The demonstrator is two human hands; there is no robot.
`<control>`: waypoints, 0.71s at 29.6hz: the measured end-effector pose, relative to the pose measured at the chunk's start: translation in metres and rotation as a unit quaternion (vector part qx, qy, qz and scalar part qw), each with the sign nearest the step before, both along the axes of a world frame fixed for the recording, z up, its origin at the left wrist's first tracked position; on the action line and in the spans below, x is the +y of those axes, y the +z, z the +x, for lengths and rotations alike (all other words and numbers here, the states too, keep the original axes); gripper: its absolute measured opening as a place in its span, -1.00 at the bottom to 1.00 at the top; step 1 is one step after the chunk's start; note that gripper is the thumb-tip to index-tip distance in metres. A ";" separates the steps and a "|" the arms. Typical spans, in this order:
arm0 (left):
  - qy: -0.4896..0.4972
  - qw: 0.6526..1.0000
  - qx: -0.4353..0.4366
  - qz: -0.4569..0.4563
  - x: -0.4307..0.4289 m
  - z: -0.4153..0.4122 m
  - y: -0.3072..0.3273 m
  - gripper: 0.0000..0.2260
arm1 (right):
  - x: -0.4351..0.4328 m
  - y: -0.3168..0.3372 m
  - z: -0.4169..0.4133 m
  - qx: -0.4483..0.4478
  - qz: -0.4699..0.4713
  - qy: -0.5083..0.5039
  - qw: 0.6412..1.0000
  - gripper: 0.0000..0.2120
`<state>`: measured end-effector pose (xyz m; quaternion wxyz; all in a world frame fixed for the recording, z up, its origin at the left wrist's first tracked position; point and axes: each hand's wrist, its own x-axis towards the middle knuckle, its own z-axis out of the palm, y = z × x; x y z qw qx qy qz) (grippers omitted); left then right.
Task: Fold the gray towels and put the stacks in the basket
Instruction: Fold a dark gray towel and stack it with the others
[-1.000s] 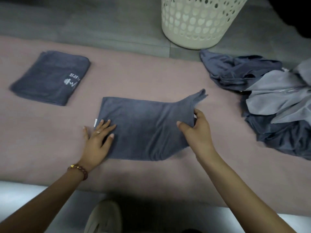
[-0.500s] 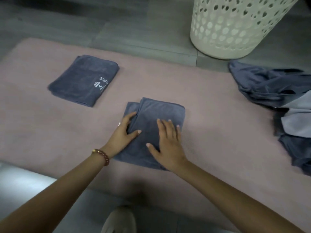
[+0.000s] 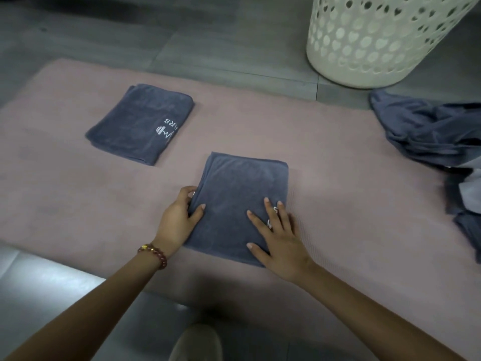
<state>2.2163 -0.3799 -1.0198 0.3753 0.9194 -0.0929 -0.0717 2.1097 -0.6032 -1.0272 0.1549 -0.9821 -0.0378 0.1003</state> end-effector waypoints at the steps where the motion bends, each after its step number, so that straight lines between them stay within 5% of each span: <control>1: 0.011 1.000 0.001 0.007 0.000 0.000 0.000 -0.65 | -0.002 -0.002 -0.001 0.004 0.003 0.003 1.000 -0.34; 8: 0.043 0.997 -0.025 0.059 -0.002 -0.013 0.006 -0.67 | -0.007 0.000 -0.006 0.026 0.016 0.007 0.999 -0.21; 12: 0.062 0.990 -0.036 0.120 0.002 -0.012 0.004 -0.52 | -0.008 0.005 -0.007 0.017 0.118 -0.036 0.992 -0.20; 16: -0.001 0.996 0.060 0.071 0.002 -0.009 0.005 -0.40 | 0.000 0.015 0.004 0.014 0.327 -0.237 0.915 -0.46; 21: -0.071 0.969 0.235 -0.001 -0.001 0.009 0.019 -0.22 | -0.009 0.022 0.023 0.029 0.475 -0.283 0.833 -0.51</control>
